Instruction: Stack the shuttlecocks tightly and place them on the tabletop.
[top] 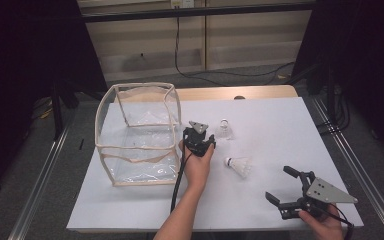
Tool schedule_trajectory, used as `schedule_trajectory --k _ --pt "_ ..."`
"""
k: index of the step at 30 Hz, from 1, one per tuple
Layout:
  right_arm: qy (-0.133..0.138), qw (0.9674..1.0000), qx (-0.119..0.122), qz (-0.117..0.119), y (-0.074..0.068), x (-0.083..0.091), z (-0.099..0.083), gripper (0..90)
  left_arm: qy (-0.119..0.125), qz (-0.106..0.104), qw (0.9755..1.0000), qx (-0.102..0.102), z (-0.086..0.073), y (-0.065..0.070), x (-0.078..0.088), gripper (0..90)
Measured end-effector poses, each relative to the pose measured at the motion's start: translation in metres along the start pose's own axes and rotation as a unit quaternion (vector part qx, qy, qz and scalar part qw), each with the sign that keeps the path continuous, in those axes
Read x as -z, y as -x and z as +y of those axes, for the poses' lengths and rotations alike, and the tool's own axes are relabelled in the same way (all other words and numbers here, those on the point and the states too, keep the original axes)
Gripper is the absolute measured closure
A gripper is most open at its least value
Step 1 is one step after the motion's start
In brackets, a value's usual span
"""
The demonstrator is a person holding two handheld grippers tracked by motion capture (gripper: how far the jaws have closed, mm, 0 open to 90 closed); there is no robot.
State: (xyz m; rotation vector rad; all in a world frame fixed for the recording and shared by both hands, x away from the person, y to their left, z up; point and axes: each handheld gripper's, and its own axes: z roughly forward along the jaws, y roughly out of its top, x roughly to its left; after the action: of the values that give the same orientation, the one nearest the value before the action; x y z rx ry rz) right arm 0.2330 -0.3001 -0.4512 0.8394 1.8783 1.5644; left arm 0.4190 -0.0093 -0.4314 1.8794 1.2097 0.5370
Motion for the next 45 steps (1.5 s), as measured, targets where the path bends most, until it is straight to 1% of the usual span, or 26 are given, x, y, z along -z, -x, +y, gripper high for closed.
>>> schedule_trajectory --k 3,5,7,9,10,13,14,19,22,23,25,27,29,31,35,36,38,40,43,45 --pt "0.001 1.0 0.001 0.0 0.0 0.0 0.0 0.0 -0.005 -0.004 1.0 0.001 0.002 0.0 0.001 57.6" --pt "0.0 1.0 0.0 0.001 0.0 -0.001 0.0 0.0 -0.021 -0.007 0.9997 -0.007 0.005 0.001 0.0 56.3" --pt "0.0 1.0 -0.002 0.002 -0.001 -0.001 0.0 0.0 -0.027 -0.012 0.9996 -0.001 0.01 0.003 0.001 54.8" --pt "0.0 1.0 -0.001 0.001 0.0 -0.001 0.0 0.0 -0.027 -0.008 0.9996 0.007 0.014 0.003 0.001 52.9" --pt "0.001 1.0 0.001 0.002 0.0 -0.001 0.0 0.1 -0.032 -0.001 0.9995 0.004 0.017 0.003 0.0 52.6" --pt "0.003 1.0 0.002 0.002 0.0 0.0 0.0 0.1 -0.037 0.005 0.9992 0.015 0.023 0.001 0.001 51.0" --pt "0.002 1.0 0.001 0.002 0.0 0.0 0.0 0.1 -0.035 0.009 0.9992 0.017 0.025 0.0 0.0 50.0" --pt "0.001 1.0 0.001 0.003 -0.001 0.0 0.0 0.1 -0.041 0.019 0.9988 0.021 0.033 -0.003 -0.001 48.7" --pt "0.0 1.0 0.003 0.005 -0.001 -0.001 0.0 0.1 -0.043 0.028 0.9984 0.024 0.037 -0.003 -0.003 48.6" --pt "0.0 1.0 0.002 0.006 -0.001 -0.001 0.0 0.1 -0.046 0.026 0.9983 0.024 0.038 -0.004 -0.003 48.4" --pt "0.0 1.0 0.002 0.006 -0.001 -0.001 0.0 0.1 -0.053 0.026 0.9978 0.03 0.038 -0.003 -0.005 48.3" --pt "0.001 1.0 -0.001 0.006 -0.001 -0.001 0.0 0.1 -0.064 0.027 0.9972 0.026 0.037 -0.003 -0.008 48.3" --pt "0.0 1.0 -0.001 0.005 -0.001 0.0 0.0 0.1 -0.078 0.026 0.9961 0.032 0.034 -0.004 -0.011 48.3" --pt "-0.001 1.0 -0.001 0.004 0.0 0.0 0.0 0.1 -0.084 0.026 0.9956 0.033 0.033 -0.004 -0.012 48.4" --pt "0.0 1.0 0.0 0.005 0.0 0.0 0.0 0.1 -0.094 0.018 0.9949 0.029 0.033 -0.003 -0.012 54.0" --pt "-0.001 1.0 -0.001 0.005 -0.001 0.0 0.0 0.1 -0.1 0.011 0.9945 0.029 0.033 -0.003 -0.012 56.0" --pt "-0.002 1.0 -0.001 0.004 -0.001 0.0 -0.001 0.1 -0.107 0.007 0.9939 0.026 0.032 -0.001 -0.011 59.8" --pt "0.0 1.0 0.0 0.005 -0.001 0.0 0.0 0.1 -0.112 0.002 0.9935 0.023 0.031 0.0 -0.011 64.3" --pt "0.0 1.0 0.003 0.004 -0.001 0.0 0.0 0.1 -0.12 -0.004 0.9927 0.011 0.03 0.001 -0.009 72.7" --pt "-0.001 1.0 0.004 0.004 -0.001 0.0 0.0 0.1 -0.126 -0.012 0.9919 0.007 0.031 0.001 -0.007 77.6"
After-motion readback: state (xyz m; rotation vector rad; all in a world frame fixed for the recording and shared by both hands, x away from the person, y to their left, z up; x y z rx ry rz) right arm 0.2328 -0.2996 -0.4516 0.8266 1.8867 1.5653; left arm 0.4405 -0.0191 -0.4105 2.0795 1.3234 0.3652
